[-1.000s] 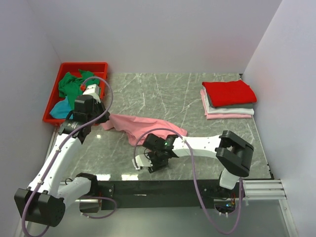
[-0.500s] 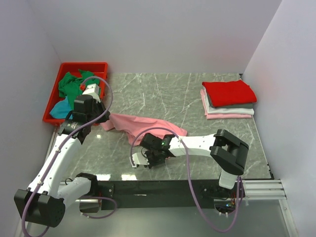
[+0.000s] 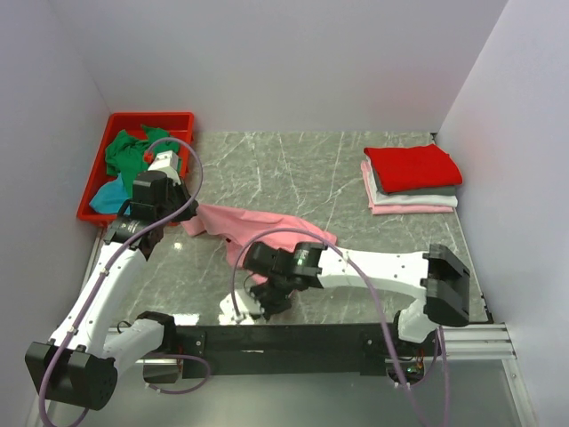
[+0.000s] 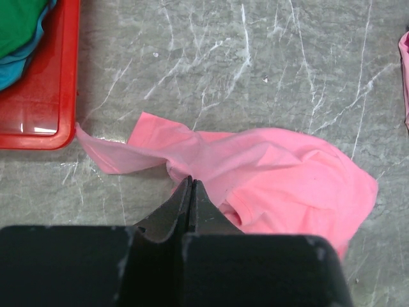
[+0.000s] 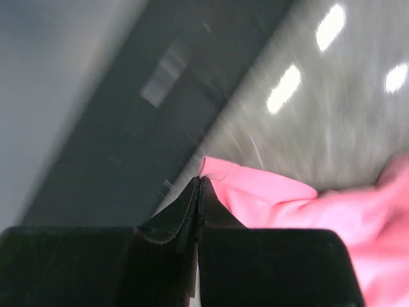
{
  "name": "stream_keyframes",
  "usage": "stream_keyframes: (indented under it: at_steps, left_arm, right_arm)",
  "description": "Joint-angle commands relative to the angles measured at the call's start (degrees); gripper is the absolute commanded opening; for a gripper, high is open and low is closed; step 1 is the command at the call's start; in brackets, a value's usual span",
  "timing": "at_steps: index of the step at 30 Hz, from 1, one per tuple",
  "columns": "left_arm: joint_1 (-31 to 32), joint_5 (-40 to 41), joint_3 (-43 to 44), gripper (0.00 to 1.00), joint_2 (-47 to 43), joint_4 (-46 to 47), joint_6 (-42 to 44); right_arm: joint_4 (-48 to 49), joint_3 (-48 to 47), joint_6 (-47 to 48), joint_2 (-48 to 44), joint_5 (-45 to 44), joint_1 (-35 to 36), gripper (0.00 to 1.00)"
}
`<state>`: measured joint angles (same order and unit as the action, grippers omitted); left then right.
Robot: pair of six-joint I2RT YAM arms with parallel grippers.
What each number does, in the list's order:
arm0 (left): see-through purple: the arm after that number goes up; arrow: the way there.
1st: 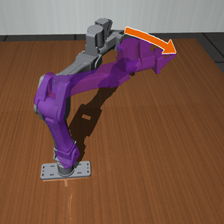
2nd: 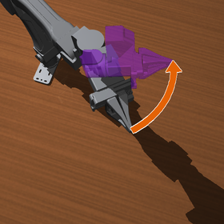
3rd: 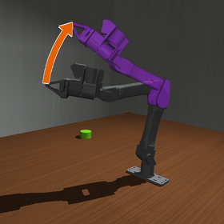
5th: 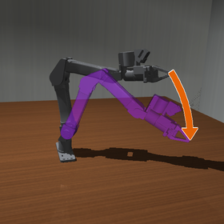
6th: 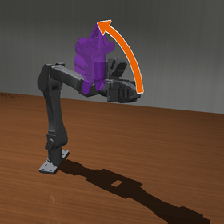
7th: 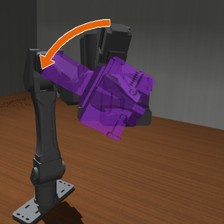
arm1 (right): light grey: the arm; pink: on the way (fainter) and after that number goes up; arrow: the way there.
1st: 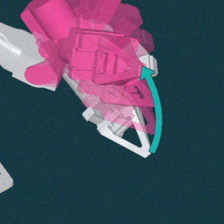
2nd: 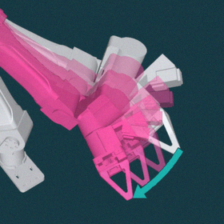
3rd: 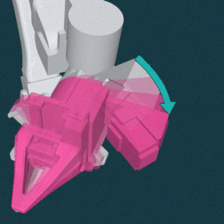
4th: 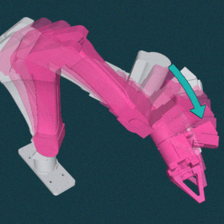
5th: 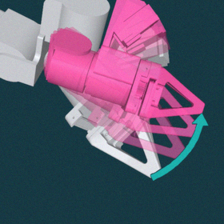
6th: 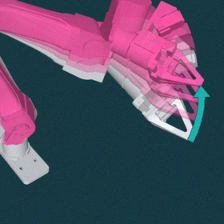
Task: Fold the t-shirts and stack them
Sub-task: Flatten the tshirt out
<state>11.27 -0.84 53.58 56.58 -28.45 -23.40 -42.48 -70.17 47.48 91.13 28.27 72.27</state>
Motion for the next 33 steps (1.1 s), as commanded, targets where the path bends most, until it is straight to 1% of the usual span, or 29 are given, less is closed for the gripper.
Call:
stream_keyframes:
  at_steps: [1,2,4,5,8,9,10,11,13,15,16,18,19,20,21,22,23,25,26,29,33]
  left_arm:
    - [-0.3,-1.1,-0.3,0.0,-1.1,2.6,0.1]
    - [-0.3,-1.3,-0.3,0.0,-1.0,2.7,0.0]
    - [-0.3,-1.5,-0.5,0.0,-0.8,2.7,-0.1]
    - [-0.3,-1.7,-0.6,0.0,-0.6,2.7,-0.2]
    - [-0.3,-1.6,-0.4,0.0,-0.9,1.9,-0.2]
    - [-0.3,-1.4,-0.4,0.0,-1.2,1.6,-0.1]
    - [-0.3,-1.3,-0.4,0.0,-1.6,1.4,-0.1]
    - [-0.3,-1.2,-0.6,0.0,-2.0,1.1,0.1]
    - [-0.3,-1.3,-1.1,0.0,-3.1,0.5,0.2]
    - [-0.3,-1.9,-1.5,0.0,-3.7,-0.6,-0.1]
    - [-0.3,-2.4,-1.6,0.0,-4.2,-1.1,-0.4]
    - [-0.3,-2.9,-2.1,0.0,-5.1,-1.8,-1.5]
    - [-0.3,-3.5,-2.7,0.0,-6.1,-2.3,-2.1]
    - [-0.3,-3.6,-3.1,0.01,-6.7,-2.4,-2.6]
    - [-0.3,-3.9,-3.5,0.01,-7.4,-2.7,-3.7]
    - [-0.3,-4.3,-4.2,0.01,-8.8,-2.8,-4.3]
    - [-0.3,-4.3,-4.4,0.01,-9.4,-2.9,-4.7]
    - [-0.4,-4.5,-5.2,0.01,-10.7,-2.8,-5.6]
    - [-0.3,-4.5,-5.2,0.01,-11.0,-2.8,-5.8]
    - [-0.4,-4.7,-5.3,0.01,-10.7,-2.6,-6.0]
    - [-0.3,-5.0,-4.8,0.01,-9.9,-2.1,-5.8]
  right_arm:
    - [-6.5,-3.6,1.6,-2.3,7.8,6.9,0.0]
    - [-7.0,-5.3,1.6,-0.7,8.5,10.2,0.0]
    - [-7.9,-7.2,1.8,1.4,9.2,14.0,0.0]
    - [-8.2,-9.2,1.8,3.3,9.1,17.3,0.0]
    - [-9.1,-13.1,1.1,6.2,8.7,19.9,0.0]
    - [-8.9,-13.8,0.4,6.3,7.9,19.6,0.05]
    - [-8.6,-14.2,-0.2,6.3,4.4,19.1,0.26]
    - [-8.5,-14.5,-0.7,5.1,2.1,18.3,0.33]
    - [-9.7,-14.7,-0.6,3.4,-0.7,13.1,0.41]
    - [-10.9,-15.5,0.0,0.0,0.5,7.3,0.45]
    - [-11.1,-15.7,0.1,-1.4,1.5,0.9,0.51]
    - [-8.9,-14.7,-1.5,-4.9,3.2,-6.8,0.56]
    - [-3.6,-13.8,-5.4,-5.7,2.8,-14.1,0.62]
    - [-0.8,-11.8,-7.9,-6.0,2.2,-17.3,0.64]
    - [1.6,-11.1,-10.1,-5.3,1.4,-20.1,0.64]
    - [4.7,-11.1,-15.0,-4.1,1.3,-23.2,0.64]
    - [5.3,-11.8,-17.5,-0.2,1.2,-27.7,0.64]
    - [5.5,-13.7,-23.7,4.6,0.7,-30.9,0.63]
    - [4.6,-15.5,-24.9,9.2,0.7,-33.0,0.63]
    - [3.7,-17.3,-28.1,15.5,1.7,-34.6,0.62]
    - [4.0,-17.4,-29.9,19.4,-0.1,-35.3,0.61]
